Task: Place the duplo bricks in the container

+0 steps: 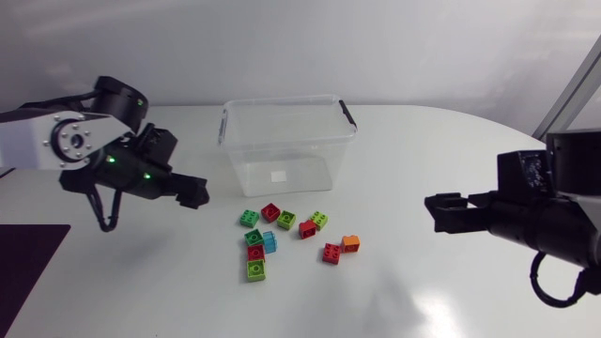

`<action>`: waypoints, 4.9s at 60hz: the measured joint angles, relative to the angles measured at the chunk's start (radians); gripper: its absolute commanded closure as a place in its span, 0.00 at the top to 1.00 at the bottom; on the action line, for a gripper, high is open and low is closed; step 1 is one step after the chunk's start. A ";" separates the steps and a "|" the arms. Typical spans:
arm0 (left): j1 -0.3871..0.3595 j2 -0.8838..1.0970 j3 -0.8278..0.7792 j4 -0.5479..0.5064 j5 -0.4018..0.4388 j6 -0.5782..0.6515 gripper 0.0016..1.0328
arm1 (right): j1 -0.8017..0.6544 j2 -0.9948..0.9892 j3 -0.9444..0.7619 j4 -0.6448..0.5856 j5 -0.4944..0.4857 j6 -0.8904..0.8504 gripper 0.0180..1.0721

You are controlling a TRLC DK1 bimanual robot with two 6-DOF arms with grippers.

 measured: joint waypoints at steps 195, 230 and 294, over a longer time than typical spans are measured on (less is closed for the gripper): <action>-0.223 0.278 0.299 0.576 -0.151 -0.012 0.79 | 0.273 0.813 0.352 -0.029 -0.024 0.000 0.32; -0.257 -0.068 0.203 0.279 -0.116 0.001 0.87 | 0.239 0.680 0.647 -0.102 0.016 -0.023 0.31; -0.394 -0.007 -0.204 0.243 -0.033 -0.006 0.84 | 0.237 1.170 1.137 -0.025 0.116 -0.087 0.95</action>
